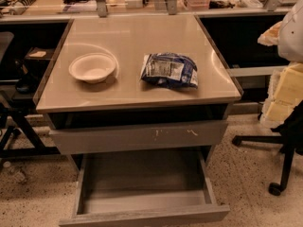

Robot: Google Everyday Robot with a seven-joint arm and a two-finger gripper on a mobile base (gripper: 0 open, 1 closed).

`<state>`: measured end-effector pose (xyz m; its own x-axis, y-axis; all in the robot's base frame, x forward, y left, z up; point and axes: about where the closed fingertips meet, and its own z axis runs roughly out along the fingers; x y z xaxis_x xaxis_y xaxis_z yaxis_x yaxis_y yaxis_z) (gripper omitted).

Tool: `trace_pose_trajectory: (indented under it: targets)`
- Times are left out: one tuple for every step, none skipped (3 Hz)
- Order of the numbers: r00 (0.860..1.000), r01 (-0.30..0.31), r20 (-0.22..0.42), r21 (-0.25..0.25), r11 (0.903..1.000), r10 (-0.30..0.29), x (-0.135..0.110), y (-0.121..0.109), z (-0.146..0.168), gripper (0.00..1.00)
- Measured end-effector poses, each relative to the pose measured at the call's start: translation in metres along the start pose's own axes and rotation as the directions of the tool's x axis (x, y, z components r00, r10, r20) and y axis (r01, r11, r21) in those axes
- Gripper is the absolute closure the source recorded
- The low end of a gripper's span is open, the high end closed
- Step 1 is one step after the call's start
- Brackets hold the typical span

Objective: Close middle drawer

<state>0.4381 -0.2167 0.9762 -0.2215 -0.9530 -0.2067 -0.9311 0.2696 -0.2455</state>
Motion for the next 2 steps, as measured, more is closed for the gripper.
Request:
trace_pose_trajectory:
  targets:
    - [1.000, 0.000, 0.000, 0.000, 1.0000, 0.000, 0.0000, 0.0000, 0.0000, 0.00]
    - [1.000, 0.000, 0.000, 0.000, 1.0000, 0.000, 0.0000, 0.0000, 0.0000, 0.19]
